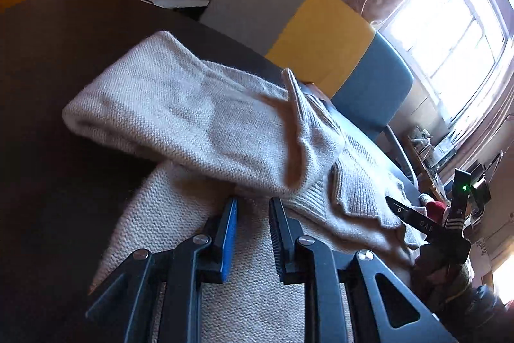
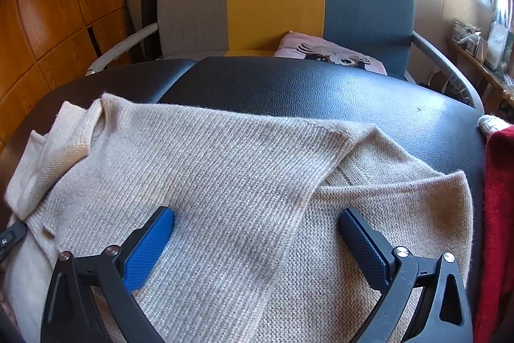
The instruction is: Fold clothes
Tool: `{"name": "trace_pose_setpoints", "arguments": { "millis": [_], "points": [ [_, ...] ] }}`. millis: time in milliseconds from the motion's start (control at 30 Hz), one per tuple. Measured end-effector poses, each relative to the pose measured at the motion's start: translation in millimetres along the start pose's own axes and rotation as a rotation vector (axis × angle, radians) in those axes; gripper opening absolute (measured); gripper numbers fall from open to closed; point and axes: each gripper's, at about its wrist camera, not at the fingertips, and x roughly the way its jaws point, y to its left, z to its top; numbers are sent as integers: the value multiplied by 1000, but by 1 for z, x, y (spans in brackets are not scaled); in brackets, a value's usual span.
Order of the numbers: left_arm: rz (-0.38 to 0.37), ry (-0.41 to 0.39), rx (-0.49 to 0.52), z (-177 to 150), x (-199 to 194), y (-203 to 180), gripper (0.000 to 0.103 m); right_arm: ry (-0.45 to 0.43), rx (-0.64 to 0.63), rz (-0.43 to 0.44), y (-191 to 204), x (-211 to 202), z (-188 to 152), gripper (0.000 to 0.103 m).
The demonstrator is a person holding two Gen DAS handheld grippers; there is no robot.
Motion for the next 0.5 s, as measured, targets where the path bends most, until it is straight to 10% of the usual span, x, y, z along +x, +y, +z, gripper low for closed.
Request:
{"name": "trace_pose_setpoints", "arguments": {
  "millis": [267,500],
  "points": [
    [-65,-13,-41,-5,-5,12,19,-59,-62,-21,39,-37,33,89],
    [-99,-17,-62,-6,1,12,19,-23,-164,178,143,-29,73,82]
  ]
}}
